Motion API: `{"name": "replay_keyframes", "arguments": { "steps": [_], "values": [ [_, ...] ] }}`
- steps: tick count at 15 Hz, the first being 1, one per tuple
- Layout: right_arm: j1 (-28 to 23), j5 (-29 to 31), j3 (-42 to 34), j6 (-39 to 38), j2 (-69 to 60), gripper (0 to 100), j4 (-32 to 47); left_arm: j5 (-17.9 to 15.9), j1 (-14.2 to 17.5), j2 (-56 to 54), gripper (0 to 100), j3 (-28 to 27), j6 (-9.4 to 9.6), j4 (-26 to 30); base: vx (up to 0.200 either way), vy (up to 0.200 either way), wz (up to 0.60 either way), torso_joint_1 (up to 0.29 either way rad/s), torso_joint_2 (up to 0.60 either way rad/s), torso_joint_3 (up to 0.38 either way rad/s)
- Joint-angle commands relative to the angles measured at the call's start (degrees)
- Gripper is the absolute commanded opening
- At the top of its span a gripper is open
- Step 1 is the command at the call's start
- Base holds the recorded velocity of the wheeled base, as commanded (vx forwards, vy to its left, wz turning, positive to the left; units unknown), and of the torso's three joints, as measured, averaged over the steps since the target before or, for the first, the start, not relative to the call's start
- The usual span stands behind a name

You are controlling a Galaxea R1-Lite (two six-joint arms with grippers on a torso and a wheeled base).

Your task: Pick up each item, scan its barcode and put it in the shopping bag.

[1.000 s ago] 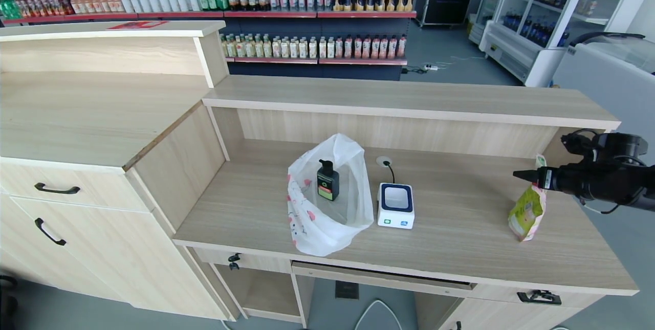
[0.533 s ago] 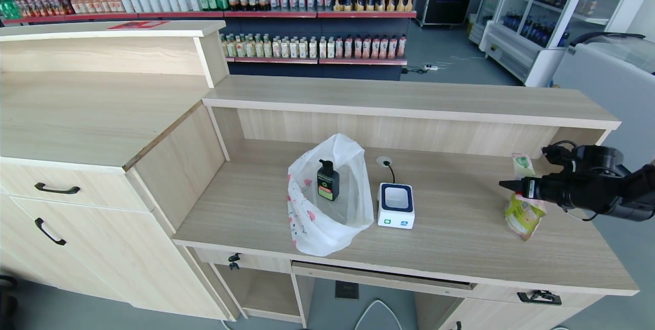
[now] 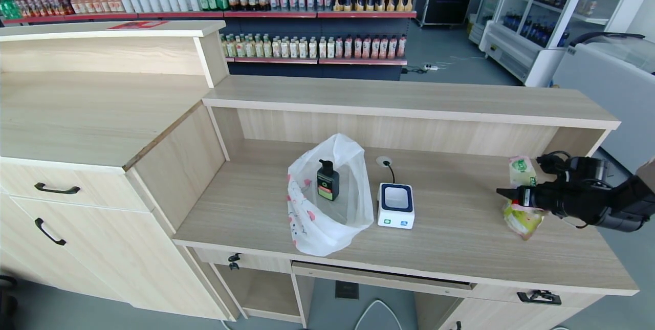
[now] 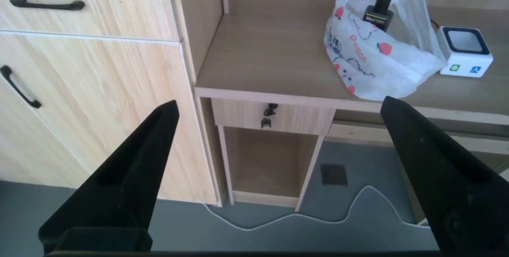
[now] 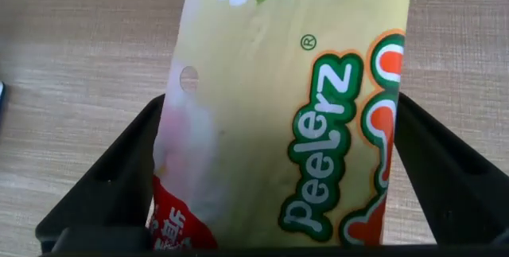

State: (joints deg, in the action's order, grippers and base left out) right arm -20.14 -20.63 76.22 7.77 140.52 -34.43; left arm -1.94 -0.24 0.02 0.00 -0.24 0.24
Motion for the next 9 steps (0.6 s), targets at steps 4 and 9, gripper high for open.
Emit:
{"name": "replay_keyframes", "arguments": {
  "steps": [4,9],
  "values": [
    [0.63,0.15,-0.01,0.50,1.95,0,-1.17,0.00,-0.02,0.06,100,0.00,-0.02,0.02,0.000,0.000,0.00,0.000,0.00,0.000],
    [1.07,3.66,-0.81,7.62,1.33,0,-1.35,0.00,-0.02,0.06,100,0.00,-0.02,0.02,0.000,0.000,0.00,0.000,0.00,0.000]
  ]
}}
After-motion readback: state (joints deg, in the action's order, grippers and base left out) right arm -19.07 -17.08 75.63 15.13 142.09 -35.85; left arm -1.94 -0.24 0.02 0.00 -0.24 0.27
